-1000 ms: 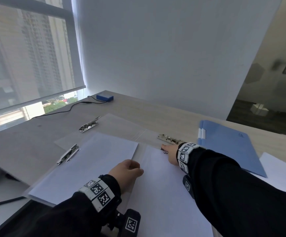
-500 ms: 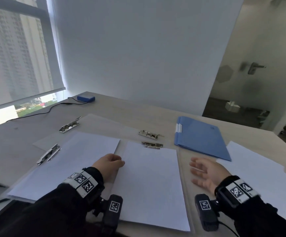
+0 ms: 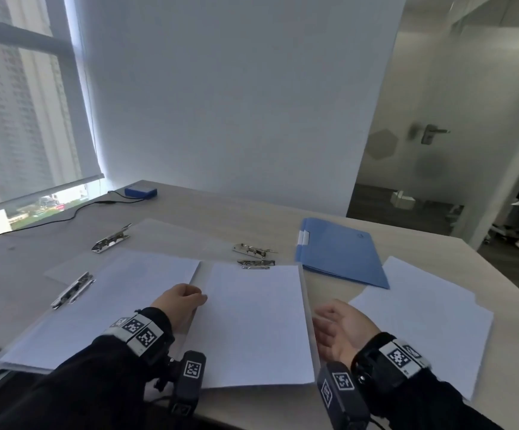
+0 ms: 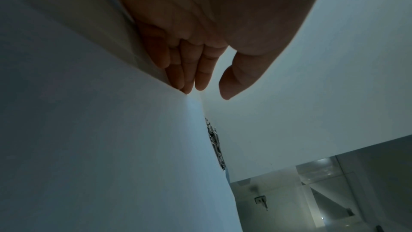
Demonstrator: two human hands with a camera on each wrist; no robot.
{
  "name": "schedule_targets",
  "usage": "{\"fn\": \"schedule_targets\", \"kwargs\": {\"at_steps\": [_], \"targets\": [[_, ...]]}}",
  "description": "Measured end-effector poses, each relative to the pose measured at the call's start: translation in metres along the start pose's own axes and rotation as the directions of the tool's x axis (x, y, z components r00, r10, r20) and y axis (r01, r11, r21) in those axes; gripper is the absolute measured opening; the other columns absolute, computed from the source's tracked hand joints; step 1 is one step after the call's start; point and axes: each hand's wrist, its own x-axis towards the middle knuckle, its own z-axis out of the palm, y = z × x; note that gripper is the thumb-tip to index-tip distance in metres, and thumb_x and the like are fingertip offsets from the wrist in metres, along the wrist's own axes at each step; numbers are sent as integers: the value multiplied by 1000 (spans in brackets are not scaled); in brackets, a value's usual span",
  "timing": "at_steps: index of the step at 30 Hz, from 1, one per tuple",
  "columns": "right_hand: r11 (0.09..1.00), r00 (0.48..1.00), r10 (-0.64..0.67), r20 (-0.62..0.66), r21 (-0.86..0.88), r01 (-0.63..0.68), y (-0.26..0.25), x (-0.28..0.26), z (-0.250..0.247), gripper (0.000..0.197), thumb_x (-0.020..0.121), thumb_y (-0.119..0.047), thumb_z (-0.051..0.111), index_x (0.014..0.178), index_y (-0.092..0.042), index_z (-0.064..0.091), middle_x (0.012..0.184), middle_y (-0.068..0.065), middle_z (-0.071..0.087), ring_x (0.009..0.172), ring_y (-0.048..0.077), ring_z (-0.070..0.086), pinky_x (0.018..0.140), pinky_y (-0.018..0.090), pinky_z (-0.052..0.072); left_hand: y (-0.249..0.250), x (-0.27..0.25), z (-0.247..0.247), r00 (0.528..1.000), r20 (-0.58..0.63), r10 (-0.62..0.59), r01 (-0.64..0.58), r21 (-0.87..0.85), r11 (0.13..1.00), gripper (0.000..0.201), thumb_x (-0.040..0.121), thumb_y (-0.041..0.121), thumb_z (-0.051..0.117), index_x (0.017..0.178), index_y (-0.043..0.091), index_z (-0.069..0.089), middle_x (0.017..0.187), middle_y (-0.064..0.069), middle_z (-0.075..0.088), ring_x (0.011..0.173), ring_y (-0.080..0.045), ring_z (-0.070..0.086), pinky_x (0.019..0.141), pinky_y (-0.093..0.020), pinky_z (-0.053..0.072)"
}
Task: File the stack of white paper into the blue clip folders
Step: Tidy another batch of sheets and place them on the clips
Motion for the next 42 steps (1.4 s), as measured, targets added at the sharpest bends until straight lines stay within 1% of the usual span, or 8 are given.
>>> {"fn": "schedule_targets", "kwargs": {"at_steps": [6, 11, 20, 25, 29, 32, 36, 42], "targets": [[971, 982, 3, 190, -236, 43, 27, -17, 7, 28, 94, -11, 52, 119, -2, 61, 113, 20, 71, 104, 38, 67, 81, 42, 56, 8, -11, 4, 1000, -19, 4, -6, -89, 996, 20, 88, 27, 63, 105, 16, 63, 87, -4, 63, 84, -23, 58, 90, -48, 50], [937, 957, -144, 252, -277, 214, 21, -23, 14, 35, 95, -2, 41, 122, -15, 59, 116, 21, 67, 82, 29, 64, 42, 23, 46, 24, -35, 4, 998, -37, 52, -60, -262, 963, 20, 91, 25, 58, 108, 16, 66, 109, -4, 66, 105, -20, 59, 80, -34, 48], [904, 892, -394, 223, -80, 419, -30, -29, -22, 32, 96, -3, 41, 116, -16, 62, 98, 16, 68, 70, 28, 64, 40, 25, 43, 60, -76, 6, 986, 4, 168, -135, -579, 804, 22, 94, 24, 52, 90, 10, 69, 77, -5, 71, 68, -20, 61, 54, -28, 37], [872, 866, -481, 134, -27, 489, -45, -34, -53, 34, 95, -5, 42, 110, -24, 66, 97, 10, 71, 80, 30, 61, 53, 29, 42, 64, -79, 22, 987, 162, -21, 84, -390, 917, 47, 89, 50, 53, 64, 11, 63, 56, -5, 54, 47, -19, 48, 45, -23, 29], [877, 872, -481, 88, 34, 480, -46, -34, -80, 38, 94, -7, 43, 110, -29, 69, 103, 8, 72, 90, 34, 59, 59, 36, 44, 66, -77, 45, 904, 412, -111, 297, -419, 858, 65, 82, 71, 45, 95, 11, 68, 83, -6, 73, 67, -25, 66, 48, -23, 37], [887, 884, -461, 74, 31, 460, -43, -33, -96, 39, 94, -8, 44, 106, -32, 71, 99, 5, 75, 91, 34, 60, 71, 42, 43, 76, -70, 59, 949, 313, -30, 231, -631, 741, 41, 88, 54, 54, 108, 19, 54, 105, -9, 72, 90, -33, 72, 62, -36, 51], [899, 898, -439, 23, 16, 438, -40, -30, -109, 36, 94, -6, 44, 105, -26, 72, 89, 8, 75, 77, 33, 60, 52, 31, 44, 101, -64, 77, 996, 86, 39, 31, -693, 720, 14, 94, 18, 57, 94, 4, 52, 100, -23, 61, 78, -35, 68, 62, -44, 57], [918, 919, -394, -18, 35, 394, -38, -26, -117, 26, 94, -6, 49, 102, -18, 70, 83, 10, 71, 74, 32, 59, 53, 33, 43, 120, -68, 102, 935, 82, 345, -271, -465, 843, 21, 96, 16, 49, 106, 25, 65, 87, 6, 76, 90, -22, 69, 73, -41, 57]]}}
